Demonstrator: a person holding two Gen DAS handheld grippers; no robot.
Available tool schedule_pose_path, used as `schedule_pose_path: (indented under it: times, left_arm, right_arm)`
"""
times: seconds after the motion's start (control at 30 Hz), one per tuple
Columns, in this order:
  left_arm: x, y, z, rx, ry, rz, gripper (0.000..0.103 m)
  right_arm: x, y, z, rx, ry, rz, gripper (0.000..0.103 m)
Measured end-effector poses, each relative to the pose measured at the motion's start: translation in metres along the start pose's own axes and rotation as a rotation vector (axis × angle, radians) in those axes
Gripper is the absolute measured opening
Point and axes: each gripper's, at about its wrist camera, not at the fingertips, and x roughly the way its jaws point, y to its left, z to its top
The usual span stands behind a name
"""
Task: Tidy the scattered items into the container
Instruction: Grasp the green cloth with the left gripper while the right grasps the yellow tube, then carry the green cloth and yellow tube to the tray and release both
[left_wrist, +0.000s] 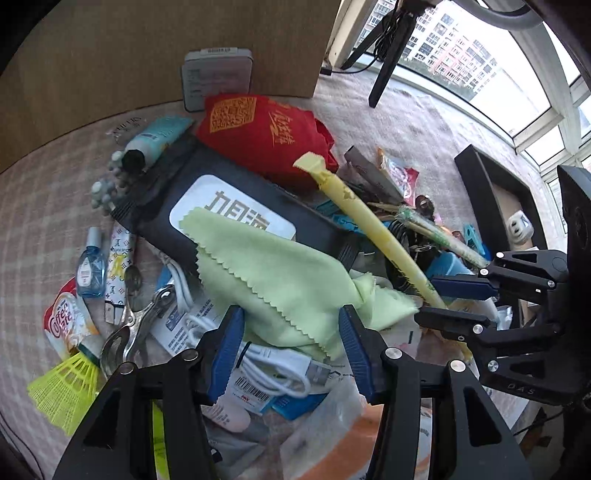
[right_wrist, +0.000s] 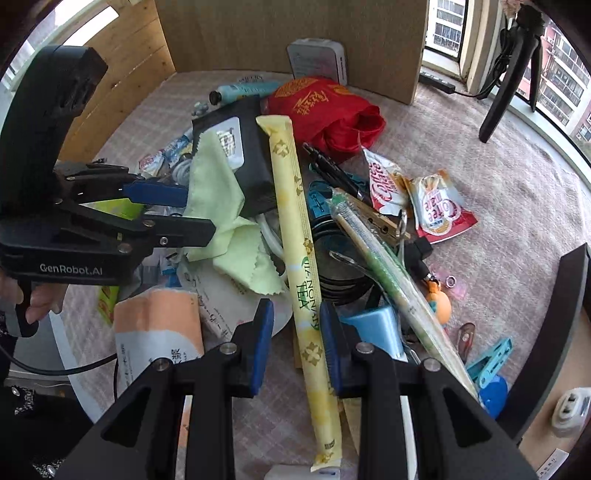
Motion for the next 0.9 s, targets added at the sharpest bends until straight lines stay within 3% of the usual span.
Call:
schedule_pose_path:
  times: [0.07,0.17,0.3,0.63,0.9]
  left_arm:
    - [0.004,0.002,-0.001,-0.003,0.01,-0.019,0.049]
    - [0.002,0.011,-0.002,-0.037,0.006,-0.07,0.035]
    - [-0.006,0.015,-0.005,-0.033,-0.02,-0.065,0.003]
    - [-0.063,0.013,-0.013,-0.025,-0.133,-0.118,0.002]
    - [-0.092,-0.047,-0.007,0.071,-0.185,-0.226,0.002]
  right_arm:
    - [0.003,0.001,0.0,-0.006,0.007,-0.006,0.023]
    - [-0.001,-0.003,-0.001,0.026,-0.005,0.017,0.013]
    - [-0.011,-0.012,-0.007,0.077,-0.026,0.058,0.011]
    - [-0.059,-0.024,-0.034,0.178,-0.136,0.125,0.011]
    - [-0.117,-0.059,-0.082,0.329,-0.247,0.051,0.011]
